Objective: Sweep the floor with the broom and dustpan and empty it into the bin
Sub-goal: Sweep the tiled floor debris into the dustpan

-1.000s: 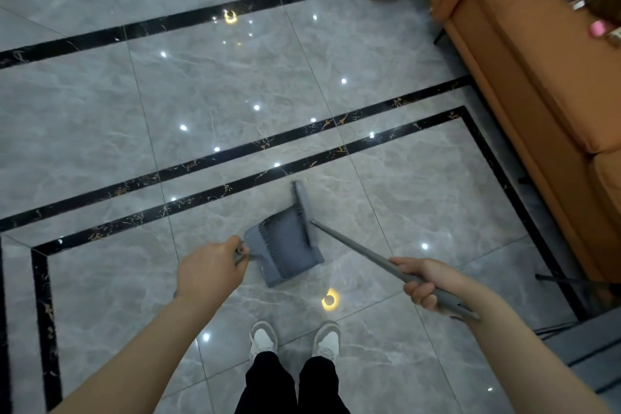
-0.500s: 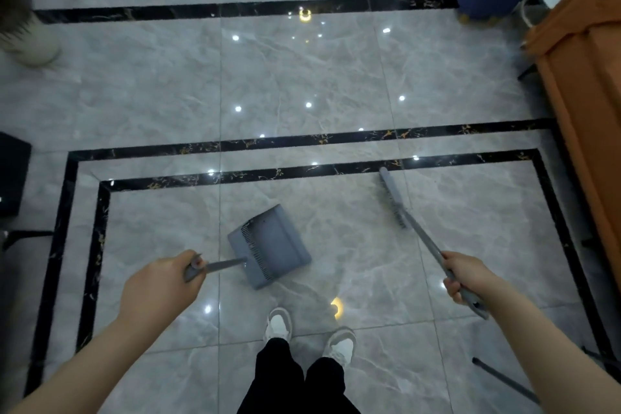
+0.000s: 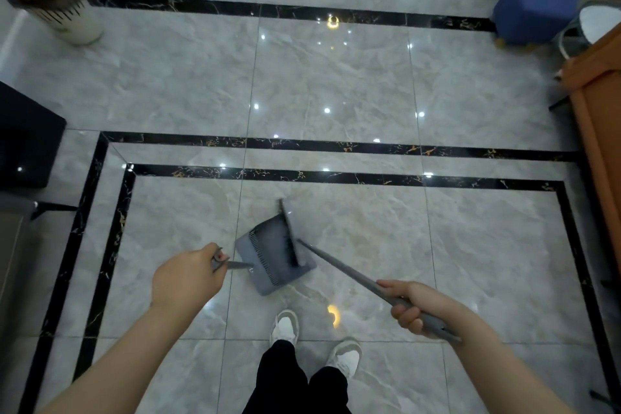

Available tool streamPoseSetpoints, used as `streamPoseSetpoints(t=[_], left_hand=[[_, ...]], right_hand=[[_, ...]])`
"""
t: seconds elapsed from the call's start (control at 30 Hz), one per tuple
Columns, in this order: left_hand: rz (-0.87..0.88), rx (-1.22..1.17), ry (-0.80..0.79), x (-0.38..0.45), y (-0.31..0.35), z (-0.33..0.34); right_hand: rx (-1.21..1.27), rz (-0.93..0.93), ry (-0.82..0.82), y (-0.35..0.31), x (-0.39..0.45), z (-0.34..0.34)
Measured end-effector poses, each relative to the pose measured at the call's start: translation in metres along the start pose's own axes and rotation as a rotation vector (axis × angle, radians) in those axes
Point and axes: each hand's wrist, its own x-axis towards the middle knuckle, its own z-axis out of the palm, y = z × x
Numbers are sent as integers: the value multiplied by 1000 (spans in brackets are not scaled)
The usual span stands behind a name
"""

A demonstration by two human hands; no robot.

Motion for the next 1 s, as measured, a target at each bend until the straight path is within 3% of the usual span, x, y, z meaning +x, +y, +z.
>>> streamPoseSetpoints(t=[0.1,0.2,0.3,0.67,0.83,1.0], left_hand=[[-14,-33,-8,-6,0,-2],[-33,-28,-40,-6,7,-4],[-35,-53,-61,-6,7,-4],[-15,-30,-60,-5,4,-1],[-54,-92,-90,-12,-4,-8],[-244,-241,-93,-33,-17,-17]], right_hand=[[-90,-9,18,-13,-11,-4],[-227,-86,144,-17,-18,-4],[-204,-120,225,-16,-8,2],[-28,-2,21,12,7,39],[-21,-54,70,-5,-18,31],[7,-124,167,-38,-44,29]])
